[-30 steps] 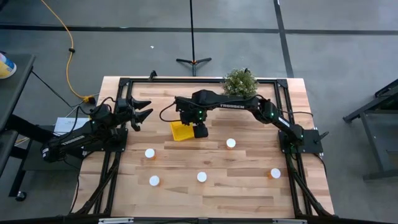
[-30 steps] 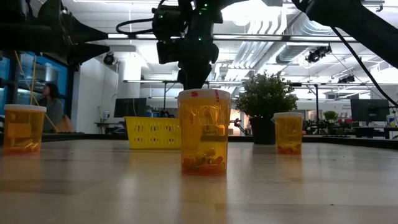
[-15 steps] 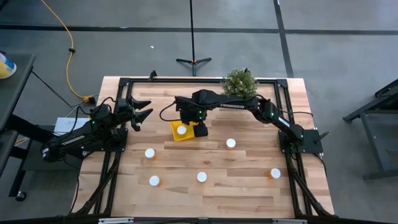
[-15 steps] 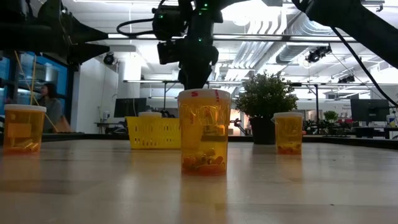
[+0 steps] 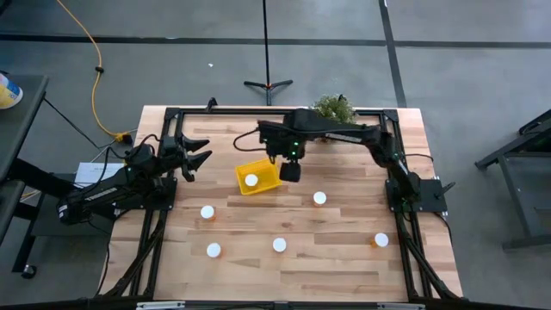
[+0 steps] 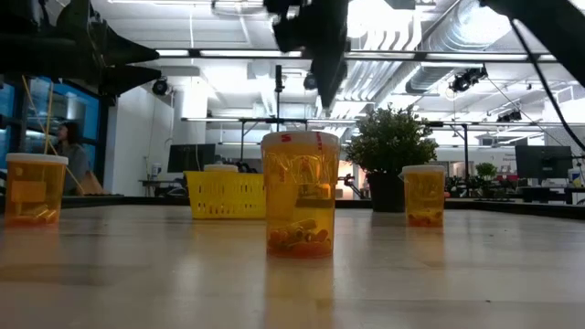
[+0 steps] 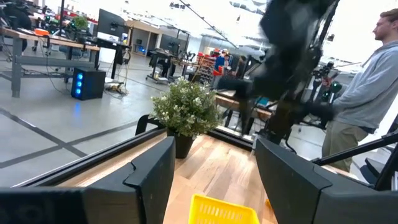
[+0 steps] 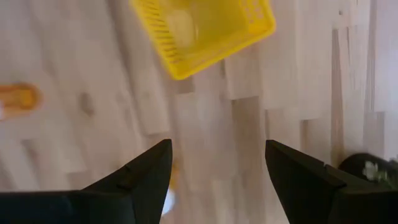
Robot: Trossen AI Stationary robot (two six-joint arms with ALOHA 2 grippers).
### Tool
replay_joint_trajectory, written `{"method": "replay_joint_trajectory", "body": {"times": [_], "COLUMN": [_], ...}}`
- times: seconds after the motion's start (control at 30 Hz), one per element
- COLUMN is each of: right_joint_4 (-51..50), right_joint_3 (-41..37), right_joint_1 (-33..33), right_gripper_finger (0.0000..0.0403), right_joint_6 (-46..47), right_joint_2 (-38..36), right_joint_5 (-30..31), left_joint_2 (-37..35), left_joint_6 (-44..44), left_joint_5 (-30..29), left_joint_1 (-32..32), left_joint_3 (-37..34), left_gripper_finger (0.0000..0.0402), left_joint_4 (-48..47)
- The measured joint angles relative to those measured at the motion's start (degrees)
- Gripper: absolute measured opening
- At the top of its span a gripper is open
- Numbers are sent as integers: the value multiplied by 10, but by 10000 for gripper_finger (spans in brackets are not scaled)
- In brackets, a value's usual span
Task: Pick and place pill bottles into a basket
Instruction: Put the orange pill bottle into the yellow bin
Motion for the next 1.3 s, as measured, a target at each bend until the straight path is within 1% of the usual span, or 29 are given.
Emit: {"method": "replay_joint_trajectory", "body": {"times": [0.13,0.17,0.33,0.4,0.57,0.7,0.73,0.83,0.87,0.93,1.07,1.13,1.2,1.3], "right_joint_4": [1,1,1,1,1,1,1,12,27,79,224,283,321,389], "right_joint_3": [0,0,0,-1,-15,-62,-80,-156,-189,-258,-418,-493,-559,-652], "right_joint_1": [35,45,111,138,201,242,251,268,268,263,248,242,240,240], "right_gripper_finger": [249,250,246,246,245,244,244,244,243,239,228,223,219,216], "right_joint_6": [31,37,83,96,134,161,162,196,212,225,224,232,246,283], "right_joint_2": [-42,-51,-77,-78,-79,-86,-93,-128,-146,-188,-292,-344,-393,-454], "right_joint_5": [12,26,136,160,165,169,177,227,229,222,194,194,216,270], "left_joint_2": [0,0,0,0,0,0,0,0,0,0,0,0,0,0], "left_joint_6": [-1,-1,-1,-1,-1,-1,-1,-1,-1,-1,1,8,10,10], "left_joint_5": [3,3,2,2,2,2,2,2,2,1,1,1,1,-1], "left_joint_1": [0,0,0,0,0,0,0,0,0,0,0,0,0,0], "left_joint_3": [0,0,0,0,0,0,0,0,0,0,0,0,0,0], "left_gripper_finger": [259,259,259,259,259,259,259,259,259,259,259,259,259,259], "left_joint_4": [0,-1,-5,-5,-9,-9,-9,-9,-9,-8,1,6,7,7]}}
